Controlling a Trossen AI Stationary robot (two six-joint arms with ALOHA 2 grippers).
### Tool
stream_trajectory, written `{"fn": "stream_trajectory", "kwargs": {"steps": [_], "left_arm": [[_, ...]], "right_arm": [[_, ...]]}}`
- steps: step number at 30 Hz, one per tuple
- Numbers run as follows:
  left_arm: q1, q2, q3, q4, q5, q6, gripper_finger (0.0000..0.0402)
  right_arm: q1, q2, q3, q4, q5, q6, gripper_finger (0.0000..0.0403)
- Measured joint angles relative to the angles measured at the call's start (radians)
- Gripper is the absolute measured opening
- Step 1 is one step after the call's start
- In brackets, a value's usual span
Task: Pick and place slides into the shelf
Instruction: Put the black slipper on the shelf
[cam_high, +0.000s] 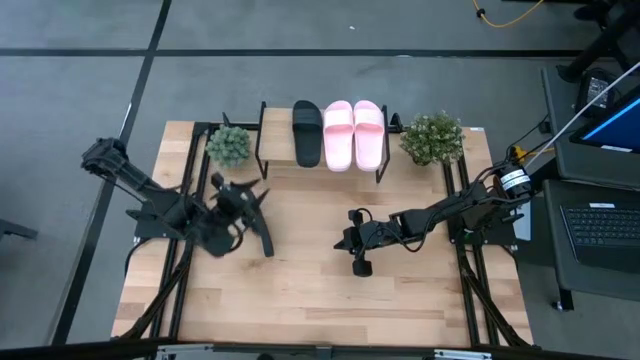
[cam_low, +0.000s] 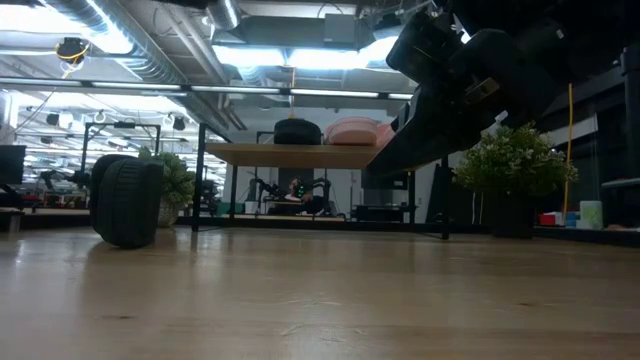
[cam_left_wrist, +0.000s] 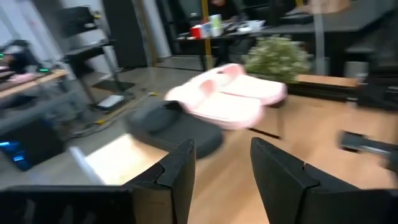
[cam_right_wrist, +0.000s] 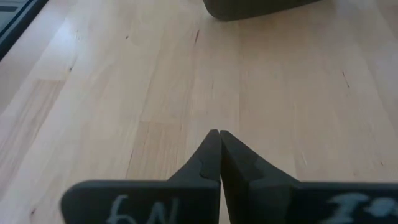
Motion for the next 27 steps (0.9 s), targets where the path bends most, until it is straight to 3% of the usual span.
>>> {"fn": "stream_trajectory", "kwargs": {"steps": [13,20,27], "left_arm": [[-0.219,0.113,0.000,0.004,-0.023,-0.142,0.0067],[-0.248,0.112,0.001,0.023,-0.018,-0.153,0.0007],[-0.246,0.112,0.124,0.025,0.050,-0.073,0.0001]], "right_arm": [[0.000,0.000,0.000,-0.002,0.000,0.027,0.0003],[0.000,0.000,0.000,-0.002,0.000,0.031,0.0003],[0.000,0.000,0.000,-0.002,0.000,0.030,0.0003]]}}
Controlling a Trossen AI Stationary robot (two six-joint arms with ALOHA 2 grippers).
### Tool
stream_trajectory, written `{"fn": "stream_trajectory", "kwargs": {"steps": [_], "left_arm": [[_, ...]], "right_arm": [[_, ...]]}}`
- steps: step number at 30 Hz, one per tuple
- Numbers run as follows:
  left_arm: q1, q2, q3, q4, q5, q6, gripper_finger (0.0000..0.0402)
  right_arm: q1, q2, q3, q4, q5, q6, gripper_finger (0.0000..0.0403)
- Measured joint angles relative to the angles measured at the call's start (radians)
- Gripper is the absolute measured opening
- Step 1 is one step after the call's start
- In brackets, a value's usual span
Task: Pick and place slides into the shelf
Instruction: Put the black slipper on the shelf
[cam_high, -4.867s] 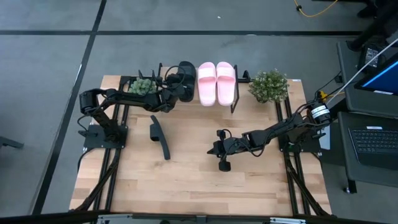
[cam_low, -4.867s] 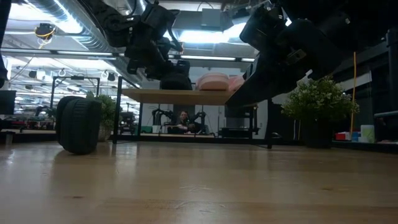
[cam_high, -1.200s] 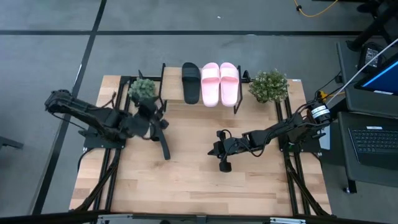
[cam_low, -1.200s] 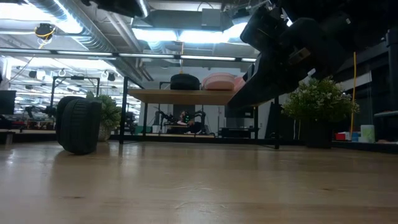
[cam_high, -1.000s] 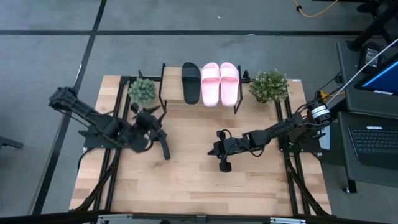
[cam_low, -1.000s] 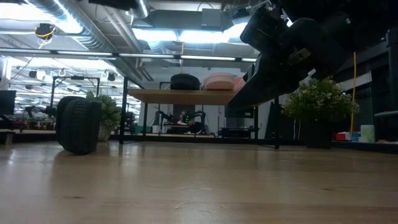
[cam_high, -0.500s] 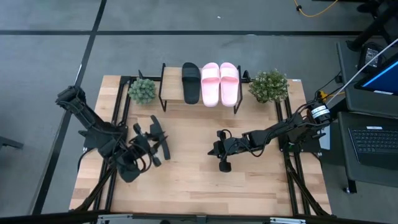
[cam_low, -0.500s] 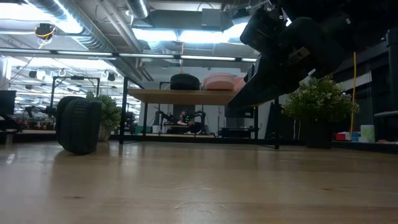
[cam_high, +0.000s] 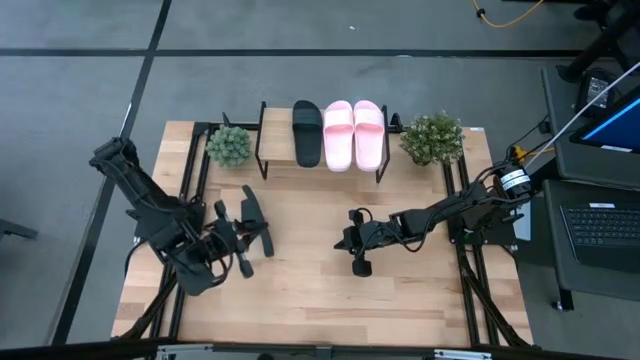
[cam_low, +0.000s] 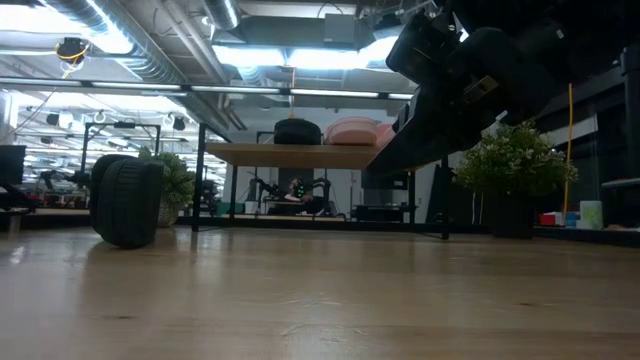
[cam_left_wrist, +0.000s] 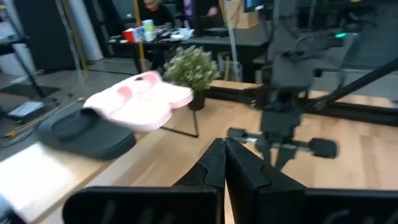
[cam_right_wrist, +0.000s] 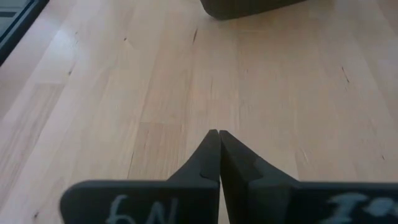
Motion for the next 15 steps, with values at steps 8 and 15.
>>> {"fn": "stream_trajectory", "kwargs": {"steps": [8,15], "left_arm": [[-0.033,0.000,0.124,-0.043,0.193,0.146,0.0000],[-0.065,0.046,0.190,-0.339,0.350,-0.218,0.0000]], "right_arm": [[0.000,0.000,0.000,0.000,0.000,0.001,0.0008],[0.001,0.000,0.000,0.000,0.000,0.001,0.0006]]}}
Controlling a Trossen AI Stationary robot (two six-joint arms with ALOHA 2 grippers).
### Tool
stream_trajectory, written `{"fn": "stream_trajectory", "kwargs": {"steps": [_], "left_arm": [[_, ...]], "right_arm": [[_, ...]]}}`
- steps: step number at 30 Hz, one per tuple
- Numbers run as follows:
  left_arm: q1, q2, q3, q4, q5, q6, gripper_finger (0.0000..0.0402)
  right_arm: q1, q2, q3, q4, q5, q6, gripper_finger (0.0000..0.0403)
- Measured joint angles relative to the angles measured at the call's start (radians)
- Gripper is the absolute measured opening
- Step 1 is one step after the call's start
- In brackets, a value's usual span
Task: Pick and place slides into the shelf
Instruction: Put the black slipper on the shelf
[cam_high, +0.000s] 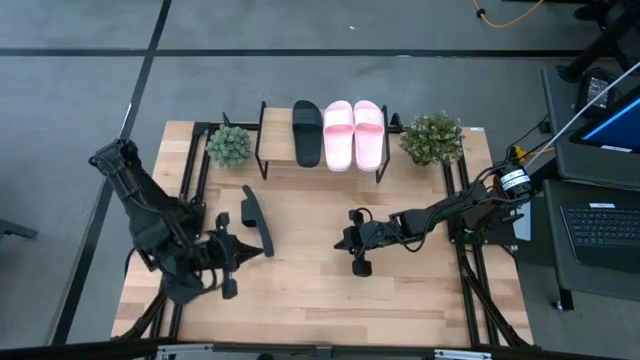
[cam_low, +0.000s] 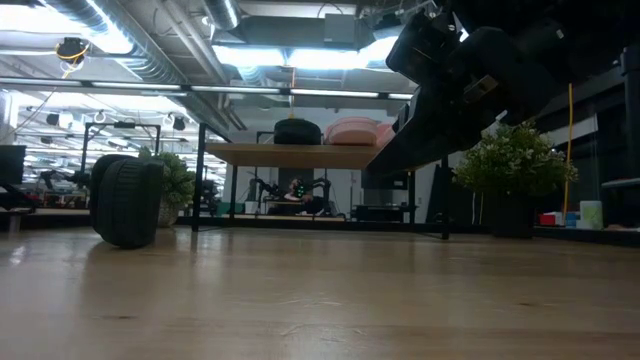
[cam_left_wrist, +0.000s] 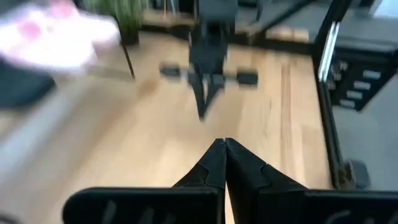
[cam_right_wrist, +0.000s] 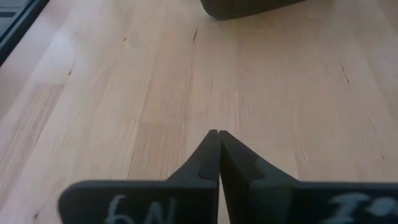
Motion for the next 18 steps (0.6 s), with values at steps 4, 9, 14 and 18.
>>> {"fn": "stream_trajectory", "kwargs": {"steps": [4,9,14,18], "left_arm": [[0.000,0.105,0.077,-0.119,0.069,-0.135,0.0000],[-0.036,0.257,0.225,-0.191,0.049,-0.145,0.0000],[-0.083,0.379,0.347,-0.396,0.022,-0.397,0.0000],[-0.101,0.451,0.362,-0.610,0.034,-0.689,0.0000]], "right_arm": [[0.000,0.000,0.000,0.000,0.000,0.014,0.0005],[0.002,0.000,0.000,0.001,0.000,0.026,0.0013],[0.021,0.000,0.000,0.001,0.000,0.027,0.0008],[0.039,0.000,0.000,0.002,0.000,0.037,0.0004]]}}
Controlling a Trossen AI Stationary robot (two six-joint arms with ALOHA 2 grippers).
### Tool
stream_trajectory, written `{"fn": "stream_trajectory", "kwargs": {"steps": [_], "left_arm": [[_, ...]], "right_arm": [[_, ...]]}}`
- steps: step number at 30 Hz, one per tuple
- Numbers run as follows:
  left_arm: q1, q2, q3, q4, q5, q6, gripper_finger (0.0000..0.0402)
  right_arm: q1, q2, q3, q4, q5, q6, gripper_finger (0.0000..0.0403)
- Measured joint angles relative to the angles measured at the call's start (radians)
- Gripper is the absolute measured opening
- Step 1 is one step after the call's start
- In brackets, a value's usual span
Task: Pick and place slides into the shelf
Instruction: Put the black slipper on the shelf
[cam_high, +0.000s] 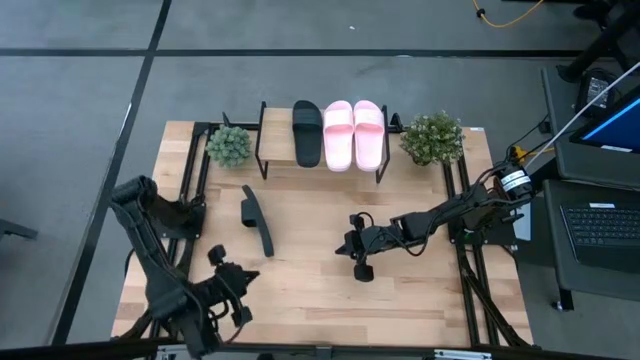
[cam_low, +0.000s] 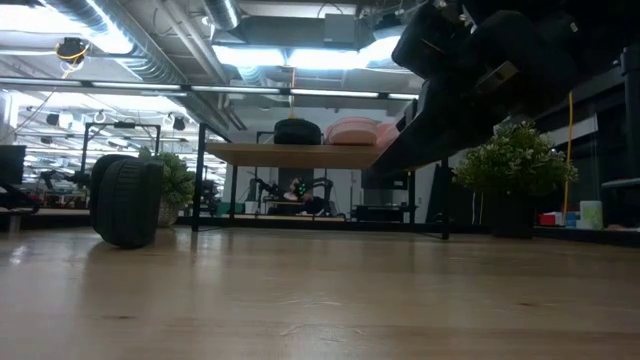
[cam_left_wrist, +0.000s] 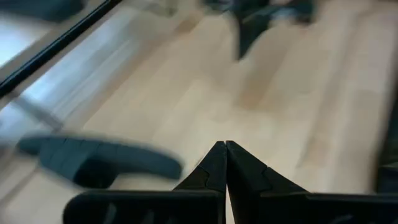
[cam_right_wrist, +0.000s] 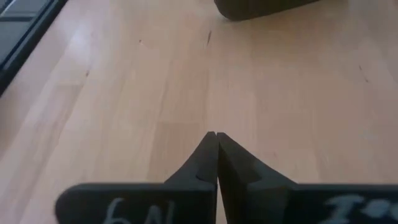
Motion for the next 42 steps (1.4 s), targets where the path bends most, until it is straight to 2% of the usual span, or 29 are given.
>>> {"fn": "stream_trajectory", "kwargs": {"steps": [3,5,10,16,27,33,42], "left_arm": [[-0.011,0.051,0.000,-0.129,0.041,-0.195,0.0000],[-0.019,0.083,0.000,-0.166,0.051,-0.272,0.0000],[-0.026,0.122,-0.006,-0.162,0.041,-0.315,0.0000],[-0.005,0.153,-0.006,-0.161,0.059,-0.299,0.0000],[0.036,0.159,-0.077,-0.162,0.240,-0.301,0.0000],[0.054,0.159,-0.133,-0.157,0.249,-0.305,0.0000],[0.061,0.159,-0.137,-0.159,0.249,-0.298,0.0000]], "right_arm": [[0.013,0.000,0.000,0.000,0.001,0.014,0.0010],[0.022,0.000,0.000,0.000,0.002,0.015,0.0016],[0.031,0.004,0.000,0.000,0.008,0.037,0.0020],[0.030,0.004,0.000,0.010,0.010,0.036,0.0020],[0.030,0.004,0.000,0.010,0.010,0.010,0.0021],[0.030,0.004,0.000,0.010,0.010,0.007,0.0021],[0.030,0.004,0.000,0.007,0.010,0.007,0.0021]]}}
